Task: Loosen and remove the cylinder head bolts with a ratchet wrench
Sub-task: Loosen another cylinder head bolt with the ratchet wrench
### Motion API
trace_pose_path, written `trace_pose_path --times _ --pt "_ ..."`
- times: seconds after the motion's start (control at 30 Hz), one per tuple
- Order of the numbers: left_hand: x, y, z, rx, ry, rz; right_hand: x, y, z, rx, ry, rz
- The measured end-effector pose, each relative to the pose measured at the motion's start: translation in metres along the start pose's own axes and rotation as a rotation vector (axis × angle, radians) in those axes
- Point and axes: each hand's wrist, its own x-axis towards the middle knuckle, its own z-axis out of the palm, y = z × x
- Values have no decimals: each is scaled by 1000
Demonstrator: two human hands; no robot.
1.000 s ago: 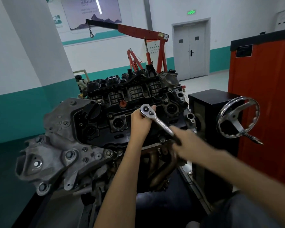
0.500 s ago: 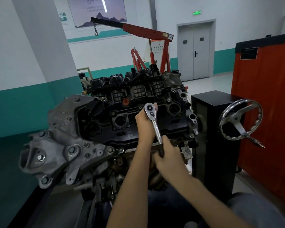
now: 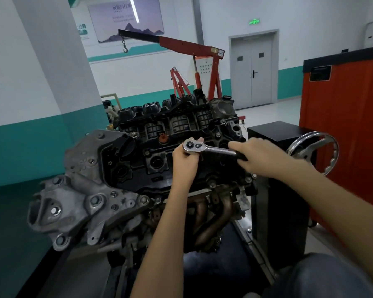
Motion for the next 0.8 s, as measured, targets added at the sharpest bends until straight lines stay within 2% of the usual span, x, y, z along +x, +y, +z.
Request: trace_pose_path --times 0.03,0.17,0.3,0.37,0.47,0.57,0.63,0.7,0.73,0.8 --pt "-1 1 1 -24 13 -5 -10 -9 11 69 19 57" --pt "-5 4 10 -18 64 4 -47 -83 61 588 141 330" --pt "1 4 8 -80 84 -75 -36 -143 86 867 182 380" --pt "5 1 2 -9 40 -83 -37 -125 78 816 139 354" --pt "5 0 -1 45 -76 -36 -39 -58 47 601 -17 211" --pt "8 1 -2 67 -111 -31 -13 0 6 108 -113 38" --pt "6 2 -3 51 -87 -33 6 11 -8 -118 -57 -28" --pt "3 0 -2 9 -43 -53 2 4 -3 -125 3 11" --pt "1 -1 -1 6 -30 -49 -8 -4 8 -51 28 63" --pt "-3 -1 3 21 -24 -19 -36 -37 35 264 73 223"
